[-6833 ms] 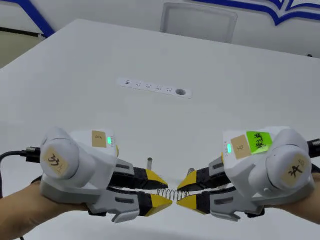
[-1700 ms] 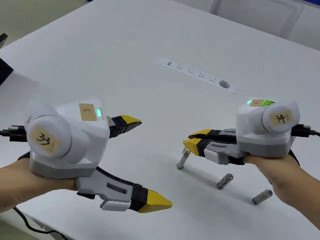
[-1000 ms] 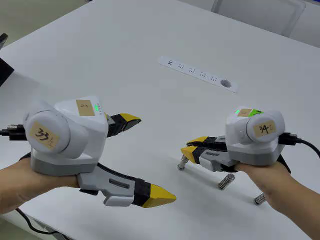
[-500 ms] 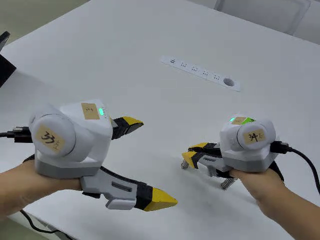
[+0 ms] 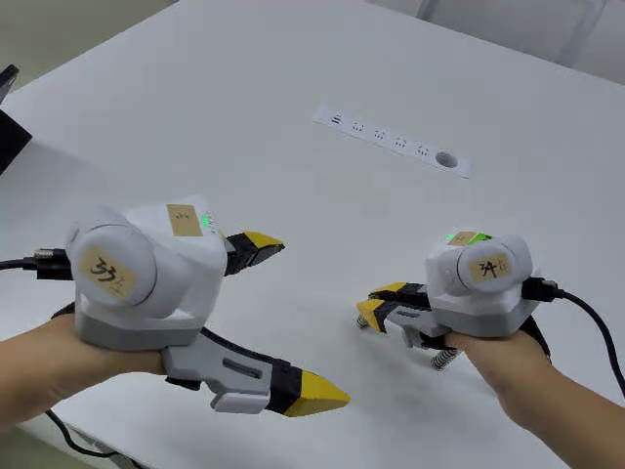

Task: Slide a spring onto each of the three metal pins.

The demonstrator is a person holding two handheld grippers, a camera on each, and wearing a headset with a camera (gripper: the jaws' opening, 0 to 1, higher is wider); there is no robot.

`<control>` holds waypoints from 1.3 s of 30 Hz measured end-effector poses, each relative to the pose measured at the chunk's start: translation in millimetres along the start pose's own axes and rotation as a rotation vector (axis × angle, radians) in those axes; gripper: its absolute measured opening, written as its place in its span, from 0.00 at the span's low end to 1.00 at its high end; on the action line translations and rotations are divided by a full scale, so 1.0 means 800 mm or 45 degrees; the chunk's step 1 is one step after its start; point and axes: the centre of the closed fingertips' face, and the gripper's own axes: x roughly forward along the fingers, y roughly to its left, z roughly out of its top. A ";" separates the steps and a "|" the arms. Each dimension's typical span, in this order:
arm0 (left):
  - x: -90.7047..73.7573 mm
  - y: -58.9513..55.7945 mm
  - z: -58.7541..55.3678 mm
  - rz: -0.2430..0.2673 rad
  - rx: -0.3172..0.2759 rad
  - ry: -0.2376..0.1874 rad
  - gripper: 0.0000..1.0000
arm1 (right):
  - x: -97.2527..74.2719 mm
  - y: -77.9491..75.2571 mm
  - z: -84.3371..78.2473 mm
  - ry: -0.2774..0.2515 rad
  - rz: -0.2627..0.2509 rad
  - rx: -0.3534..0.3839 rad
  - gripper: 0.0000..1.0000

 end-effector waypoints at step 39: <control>0.015 0.010 0.062 -0.007 0.101 0.040 0.99 | -0.278 -0.082 -0.048 -0.255 -0.285 -0.006 0.31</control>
